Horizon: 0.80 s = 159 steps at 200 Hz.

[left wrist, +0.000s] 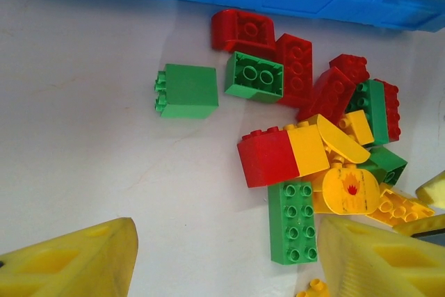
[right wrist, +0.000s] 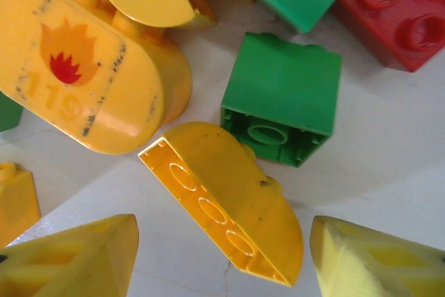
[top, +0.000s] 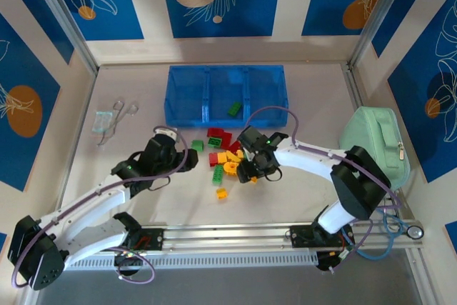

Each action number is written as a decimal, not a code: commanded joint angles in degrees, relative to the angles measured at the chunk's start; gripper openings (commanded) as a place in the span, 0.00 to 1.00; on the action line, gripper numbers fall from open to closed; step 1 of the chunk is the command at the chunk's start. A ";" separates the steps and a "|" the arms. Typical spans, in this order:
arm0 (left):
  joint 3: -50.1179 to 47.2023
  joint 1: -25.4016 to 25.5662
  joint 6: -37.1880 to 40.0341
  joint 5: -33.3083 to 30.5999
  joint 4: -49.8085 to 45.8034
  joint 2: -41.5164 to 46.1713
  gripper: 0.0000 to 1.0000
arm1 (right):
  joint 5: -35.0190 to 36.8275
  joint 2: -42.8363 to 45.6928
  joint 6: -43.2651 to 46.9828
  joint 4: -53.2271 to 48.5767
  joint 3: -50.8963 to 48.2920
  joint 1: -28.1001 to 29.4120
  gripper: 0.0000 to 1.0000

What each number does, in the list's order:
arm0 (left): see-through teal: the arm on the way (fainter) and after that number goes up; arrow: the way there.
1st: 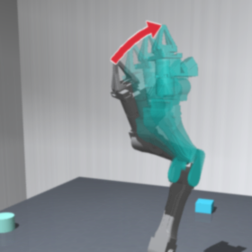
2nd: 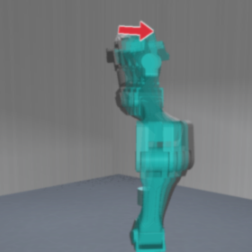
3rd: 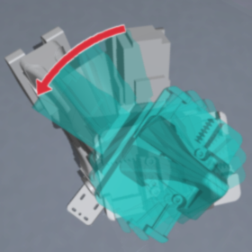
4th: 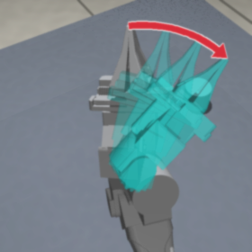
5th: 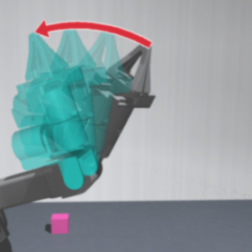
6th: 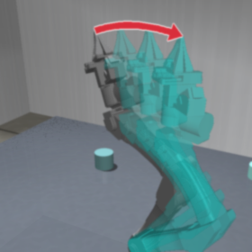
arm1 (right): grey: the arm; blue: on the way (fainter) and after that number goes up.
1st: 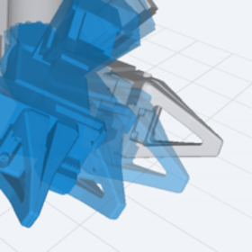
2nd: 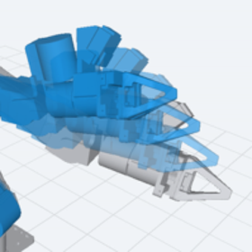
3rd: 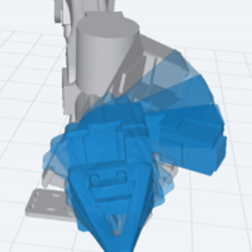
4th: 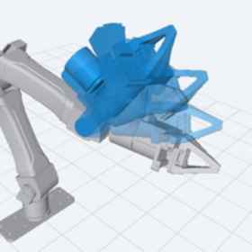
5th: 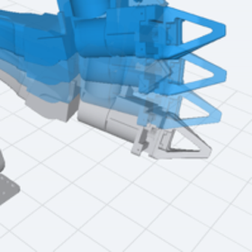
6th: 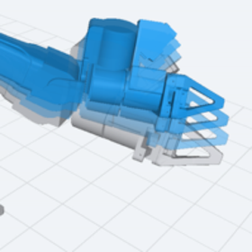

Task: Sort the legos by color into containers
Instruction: Pick up the lego from the bottom-center of the table.

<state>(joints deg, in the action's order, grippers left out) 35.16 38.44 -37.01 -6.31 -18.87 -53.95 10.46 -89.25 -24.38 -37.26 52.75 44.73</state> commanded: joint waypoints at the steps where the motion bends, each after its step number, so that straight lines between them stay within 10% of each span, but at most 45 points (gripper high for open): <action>1: -0.80 0.33 0.72 -2.07 -1.01 2.83 0.69 | -1.24 -1.49 0.49 -0.01 -0.67 1.18 0.65; 159: -0.12 0.37 0.80 -6.60 -4.42 6.27 0.69 | 5.67 -2.19 -2.42 -3.07 1.34 7.22 0.27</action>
<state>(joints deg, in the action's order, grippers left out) 34.81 38.46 -37.01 -11.14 -21.87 -48.88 14.83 -92.82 -26.06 -36.95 52.34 50.59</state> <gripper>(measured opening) 0.689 0.285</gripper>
